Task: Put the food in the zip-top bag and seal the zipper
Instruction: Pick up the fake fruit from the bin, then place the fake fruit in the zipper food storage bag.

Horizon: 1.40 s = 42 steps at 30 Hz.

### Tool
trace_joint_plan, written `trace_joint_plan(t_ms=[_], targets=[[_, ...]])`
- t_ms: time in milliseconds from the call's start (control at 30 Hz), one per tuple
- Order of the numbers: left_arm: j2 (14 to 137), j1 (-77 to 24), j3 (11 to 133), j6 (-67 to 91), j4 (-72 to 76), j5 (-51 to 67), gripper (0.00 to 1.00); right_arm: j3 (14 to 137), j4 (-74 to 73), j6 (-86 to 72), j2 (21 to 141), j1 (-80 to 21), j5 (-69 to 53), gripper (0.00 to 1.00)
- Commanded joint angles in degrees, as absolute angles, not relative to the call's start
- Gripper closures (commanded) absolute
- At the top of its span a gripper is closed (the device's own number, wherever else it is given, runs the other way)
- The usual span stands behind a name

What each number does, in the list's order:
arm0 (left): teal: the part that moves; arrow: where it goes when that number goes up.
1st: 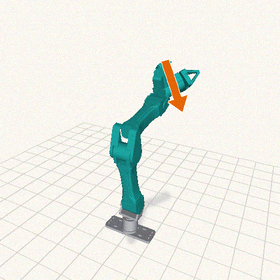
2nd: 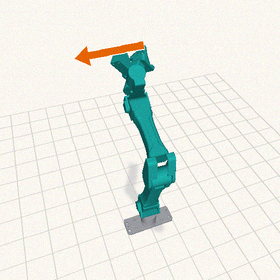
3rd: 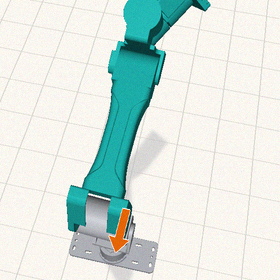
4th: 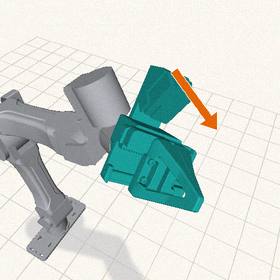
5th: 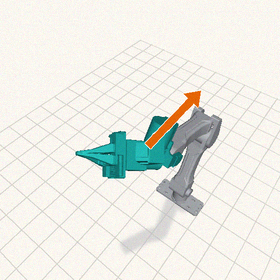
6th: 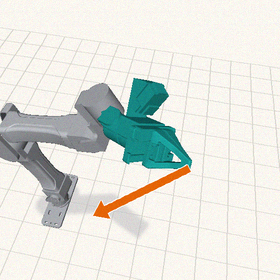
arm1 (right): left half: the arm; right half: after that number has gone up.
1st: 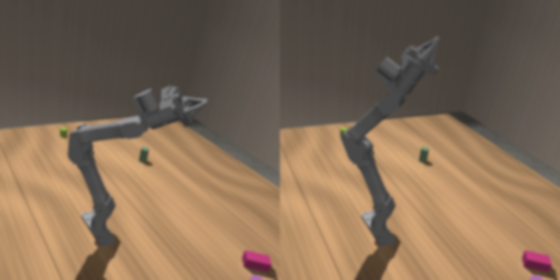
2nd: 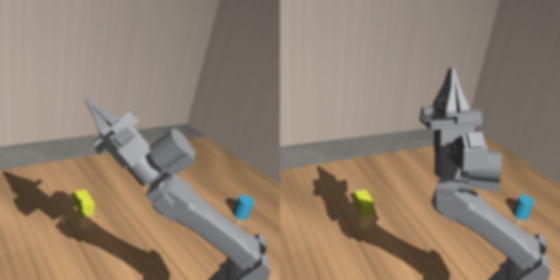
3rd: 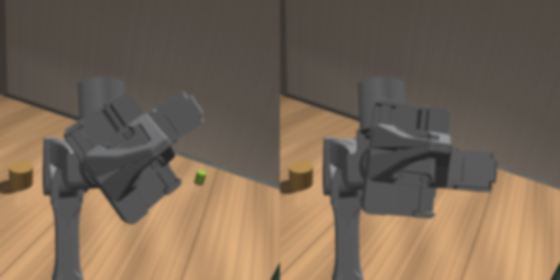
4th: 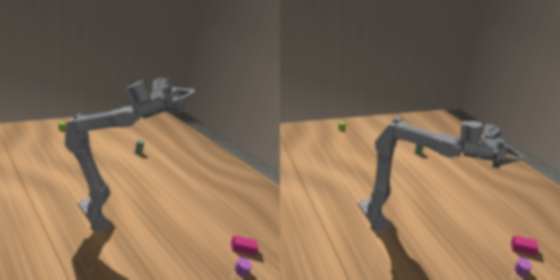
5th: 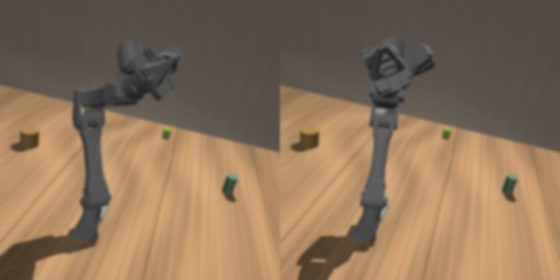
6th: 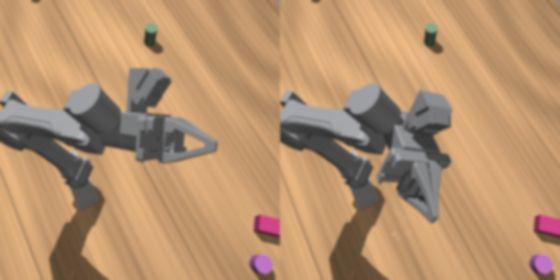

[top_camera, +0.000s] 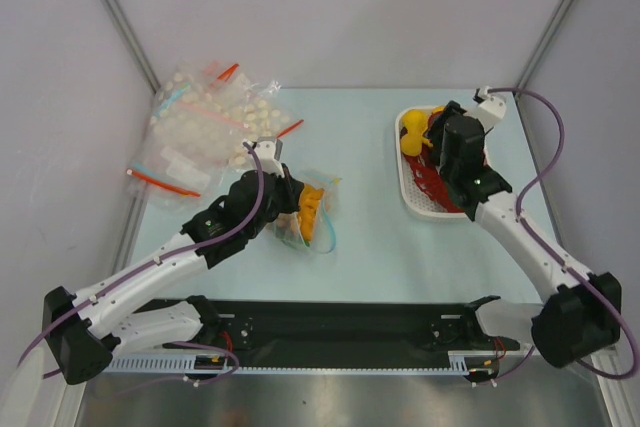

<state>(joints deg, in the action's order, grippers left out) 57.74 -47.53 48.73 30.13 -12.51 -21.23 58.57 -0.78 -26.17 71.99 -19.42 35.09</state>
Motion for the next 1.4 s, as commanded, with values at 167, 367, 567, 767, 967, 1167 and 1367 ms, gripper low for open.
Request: trace_joint_plan(t_ms=[167,367,567,767,967,1167,1367], targets=[[56.9,-47.3,49.5,30.7,-10.7,-22.9,1.00,47.9,6.4,-25.3,57.4,-32.9,18.2,0.55],[56.6,-47.3,49.8,30.6,-11.9,-25.5,1.00,43.9,13.8,-13.9,55.6,-45.8,7.6,0.57],[58.1,-47.3,50.8,30.6,-13.1,-26.4,1.00,41.9,20.0,-5.1,54.9,-55.1,3.9,0.59],[57.2,-47.3,50.7,30.5,-13.3,-26.1,1.00,39.8,25.9,-1.5,56.2,-59.6,0.1,0.58],[55.1,-47.3,49.9,31.0,-12.5,-23.6,1.00,39.9,28.5,-2.5,61.6,-59.6,-2.0,0.58],[52.5,-47.3,48.5,30.4,-9.2,-15.6,1.00,41.7,28.6,-2.6,67.6,-59.6,0.0,0.60],[49.9,-47.3,46.9,29.7,-5.8,-10.5,1.00,42.1,29.4,-4.6,69.7,-59.6,2.5,0.60]])
